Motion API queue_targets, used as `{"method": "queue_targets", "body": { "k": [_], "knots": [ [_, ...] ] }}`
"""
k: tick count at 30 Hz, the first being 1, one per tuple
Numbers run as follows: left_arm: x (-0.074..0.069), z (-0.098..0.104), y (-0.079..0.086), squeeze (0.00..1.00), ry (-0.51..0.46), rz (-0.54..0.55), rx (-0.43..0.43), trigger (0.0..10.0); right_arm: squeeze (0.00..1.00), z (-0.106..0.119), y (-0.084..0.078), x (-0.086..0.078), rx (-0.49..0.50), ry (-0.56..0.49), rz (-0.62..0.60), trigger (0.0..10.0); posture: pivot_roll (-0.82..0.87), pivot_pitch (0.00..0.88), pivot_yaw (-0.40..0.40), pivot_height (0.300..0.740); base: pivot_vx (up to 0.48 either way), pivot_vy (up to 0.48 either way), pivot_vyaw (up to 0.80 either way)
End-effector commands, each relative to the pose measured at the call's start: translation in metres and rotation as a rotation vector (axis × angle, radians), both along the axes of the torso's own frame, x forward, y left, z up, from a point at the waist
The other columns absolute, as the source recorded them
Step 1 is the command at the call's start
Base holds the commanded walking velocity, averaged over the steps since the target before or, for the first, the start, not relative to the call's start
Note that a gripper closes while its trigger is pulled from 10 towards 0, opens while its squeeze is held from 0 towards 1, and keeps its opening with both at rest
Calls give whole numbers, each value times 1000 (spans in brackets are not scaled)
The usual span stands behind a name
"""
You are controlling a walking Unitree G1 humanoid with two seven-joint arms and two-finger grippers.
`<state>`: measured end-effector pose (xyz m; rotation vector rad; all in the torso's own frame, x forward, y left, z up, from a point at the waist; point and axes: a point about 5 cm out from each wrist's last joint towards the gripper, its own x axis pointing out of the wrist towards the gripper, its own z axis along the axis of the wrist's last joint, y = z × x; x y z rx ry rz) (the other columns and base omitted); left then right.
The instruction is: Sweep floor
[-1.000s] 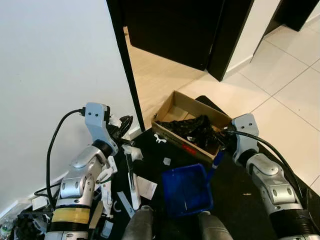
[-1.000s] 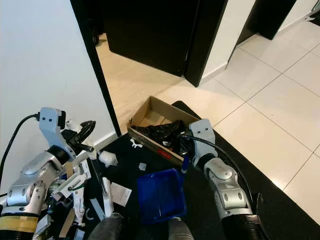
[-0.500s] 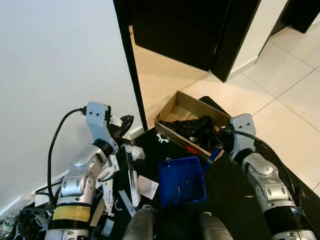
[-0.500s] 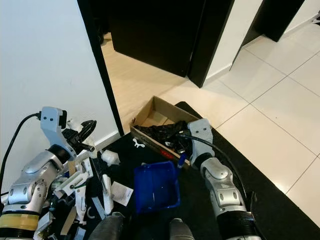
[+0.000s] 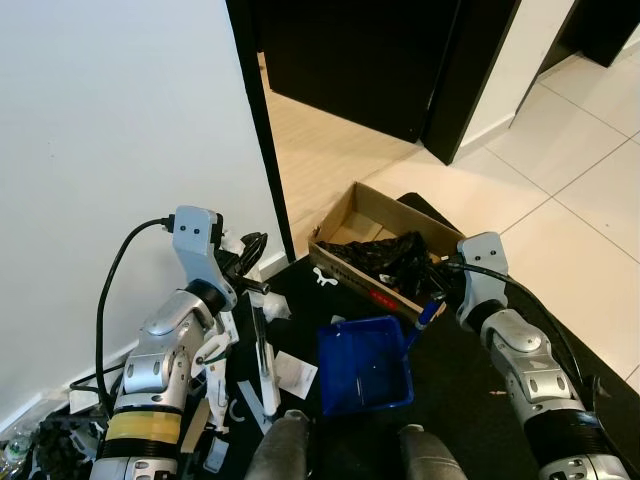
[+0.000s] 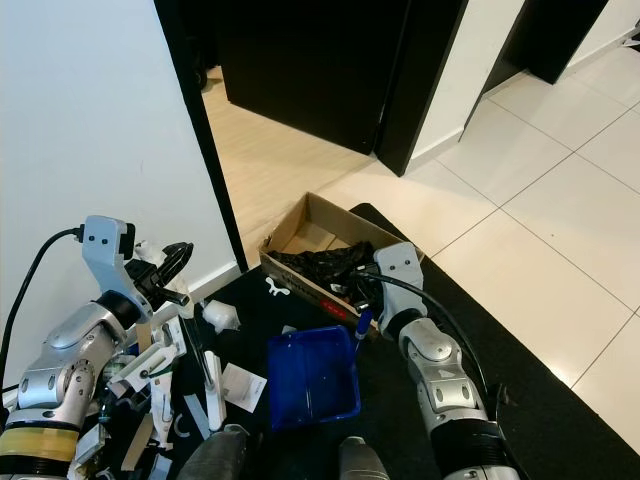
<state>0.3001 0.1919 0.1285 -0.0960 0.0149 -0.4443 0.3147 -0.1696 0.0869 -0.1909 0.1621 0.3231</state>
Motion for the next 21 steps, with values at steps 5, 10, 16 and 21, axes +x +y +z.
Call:
{"method": "queue_targets", "body": {
  "k": [5,10,16,21],
  "knots": [
    [-4,-10,15,0,-5,10,88,10000,0,-10,2,0,-38,33,27,10000,141,164,48,740,0,0,0],
    [-7,-36,19,0,56,-16,130,10000,0,-24,1,0,17,96,-33,10000,143,165,38,740,0,0,0],
    [-4,-50,19,0,93,7,131,10000,0,-27,-1,0,34,115,-57,10000,132,165,39,740,0,0,0],
    [4,-58,12,0,106,3,87,10000,0,-20,-4,7,8,99,-51,10000,107,162,42,740,0,0,0]
  ]
}}
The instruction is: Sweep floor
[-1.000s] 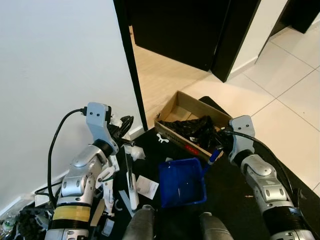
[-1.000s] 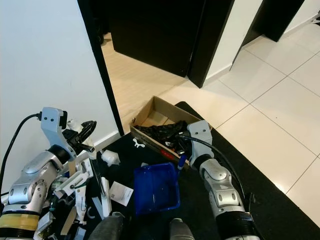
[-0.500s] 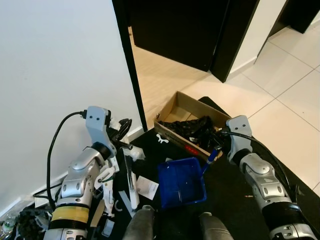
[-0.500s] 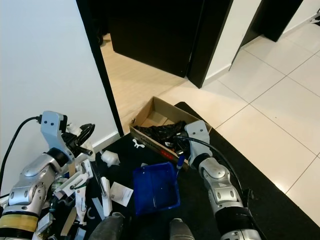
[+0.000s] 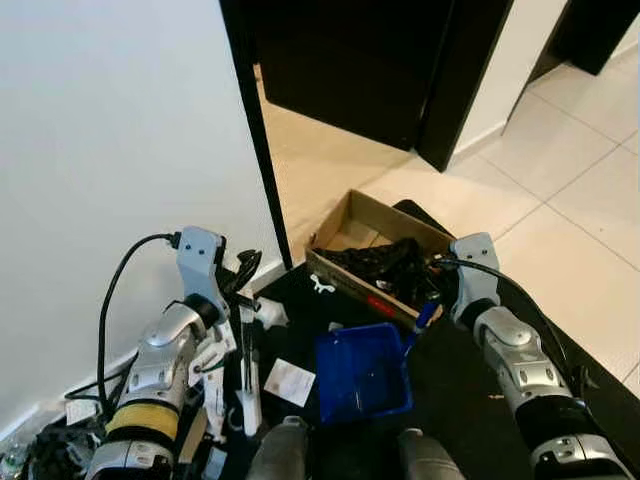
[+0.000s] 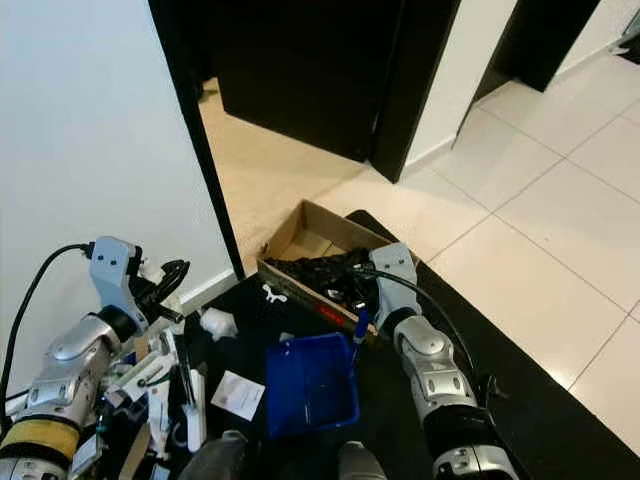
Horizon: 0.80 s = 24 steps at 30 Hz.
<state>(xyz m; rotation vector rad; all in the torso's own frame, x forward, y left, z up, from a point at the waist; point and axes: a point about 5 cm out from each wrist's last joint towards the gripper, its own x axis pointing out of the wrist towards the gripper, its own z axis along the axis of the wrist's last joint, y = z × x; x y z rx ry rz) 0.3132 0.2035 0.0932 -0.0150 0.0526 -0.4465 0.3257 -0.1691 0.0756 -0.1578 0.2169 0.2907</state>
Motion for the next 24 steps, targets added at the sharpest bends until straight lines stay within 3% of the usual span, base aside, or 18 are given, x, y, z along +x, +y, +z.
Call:
{"method": "queue_targets", "body": {
  "k": [1,4,5,8,9,10,11,16,20,24],
  "knots": [
    [-8,-23,-3,0,87,1,-4,10000,0,-7,-5,-2,-23,41,-8,10000,104,160,43,740,0,0,0],
    [-7,-24,-7,0,85,-5,-19,10000,0,-4,-6,1,-30,36,-5,10000,98,157,41,740,0,0,0],
    [-4,-23,-20,0,88,-18,-120,10000,0,2,-5,6,-33,22,2,10000,93,152,37,740,0,0,0],
    [-3,-23,-25,0,92,-26,-171,10000,0,4,-5,7,-32,17,5,10000,93,151,36,740,0,0,0],
    [-2,-21,-38,0,94,-32,-283,10000,0,6,-3,9,-30,10,15,10000,93,147,29,740,0,0,0],
    [-2,-21,-38,0,94,-32,-283,10000,0,6,-3,9,-30,10,15,10000,93,147,29,740,0,0,0],
    [-2,-20,-48,0,97,-44,-374,10000,0,6,0,10,-29,9,25,10000,93,147,28,740,0,0,0],
    [-4,-15,-63,0,100,-78,-480,10000,0,6,2,10,-29,10,37,10000,98,142,24,740,0,0,0],
    [-9,-6,-87,0,101,-156,-584,10000,0,7,4,12,-29,7,40,10000,102,138,28,740,0,0,0],
    [-11,0,-96,0,97,-187,-623,10000,0,7,5,13,-27,7,41,10000,106,137,28,740,0,0,0]
  ]
}}
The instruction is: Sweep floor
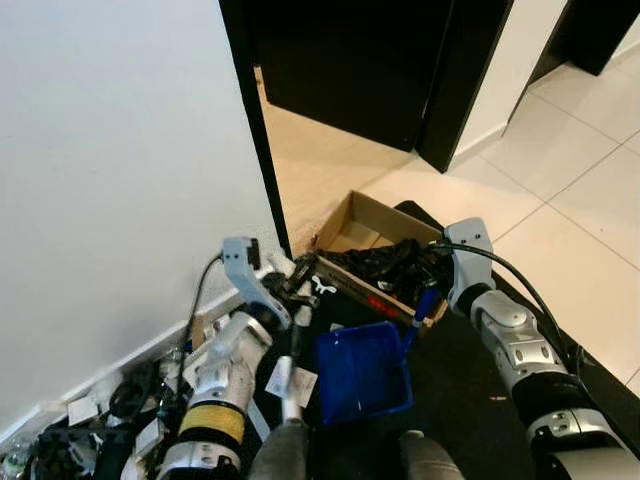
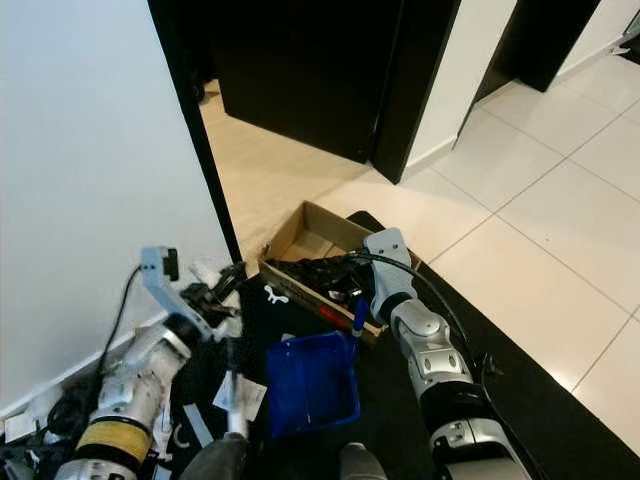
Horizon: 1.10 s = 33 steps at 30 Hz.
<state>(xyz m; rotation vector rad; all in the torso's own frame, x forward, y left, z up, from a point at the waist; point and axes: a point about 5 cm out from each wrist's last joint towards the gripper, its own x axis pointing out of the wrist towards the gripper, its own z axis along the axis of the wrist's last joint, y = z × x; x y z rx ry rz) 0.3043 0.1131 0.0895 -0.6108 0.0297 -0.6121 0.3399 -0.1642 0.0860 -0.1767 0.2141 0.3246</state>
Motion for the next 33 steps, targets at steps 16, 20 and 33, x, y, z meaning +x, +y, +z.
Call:
{"method": "queue_targets", "body": {
  "k": [16,20,33],
  "knots": [
    [0,70,17,0,-311,-90,207,10000,0,-2,6,2,-1,5,19,10000,132,152,35,740,0,0,0],
    [5,88,53,0,-359,-9,299,10000,0,-4,4,0,1,8,13,10000,141,160,36,740,0,0,0],
    [7,49,77,0,-265,-3,546,10000,0,-7,4,-1,2,17,12,10000,135,171,33,740,0,0,0]
  ]
}}
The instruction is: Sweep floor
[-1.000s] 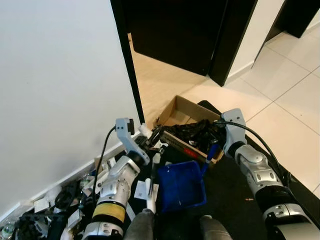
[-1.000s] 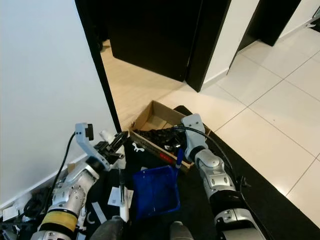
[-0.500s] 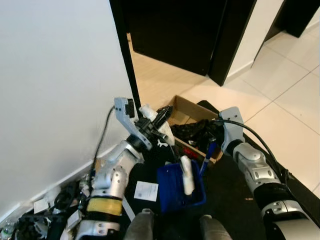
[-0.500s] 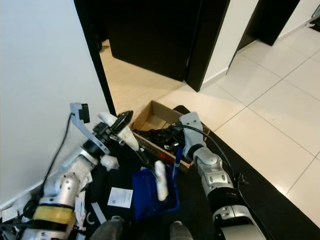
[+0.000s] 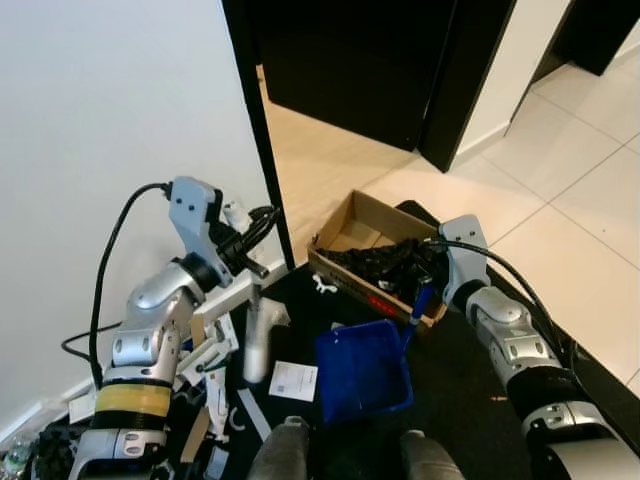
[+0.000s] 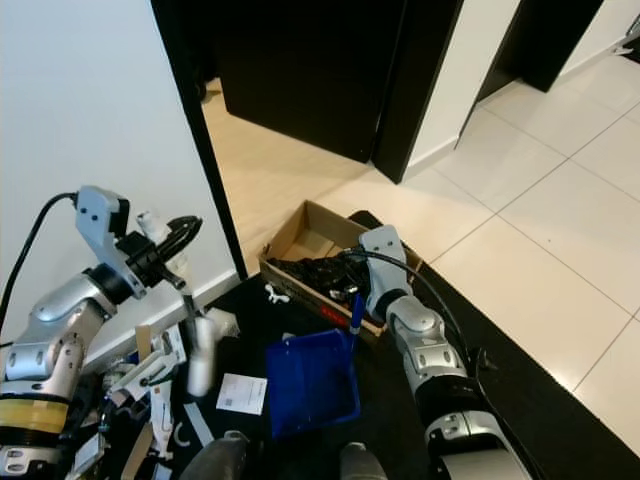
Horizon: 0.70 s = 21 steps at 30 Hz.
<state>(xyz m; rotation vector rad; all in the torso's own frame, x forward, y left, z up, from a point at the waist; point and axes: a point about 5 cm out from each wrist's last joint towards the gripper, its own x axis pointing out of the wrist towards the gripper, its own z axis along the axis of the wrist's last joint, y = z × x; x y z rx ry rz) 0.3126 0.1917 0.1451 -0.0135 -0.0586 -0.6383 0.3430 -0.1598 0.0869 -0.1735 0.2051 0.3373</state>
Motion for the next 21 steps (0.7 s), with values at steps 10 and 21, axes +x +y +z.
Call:
{"method": "queue_targets", "body": {
  "k": [10,21],
  "knots": [
    [-15,-84,-6,0,288,156,-178,10000,0,-5,-4,-5,-9,14,-4,10000,92,191,28,740,0,0,0],
    [-24,-84,-51,0,444,101,-689,10000,0,-7,-3,-6,-13,21,-1,10000,96,197,22,740,0,0,0]
  ]
}}
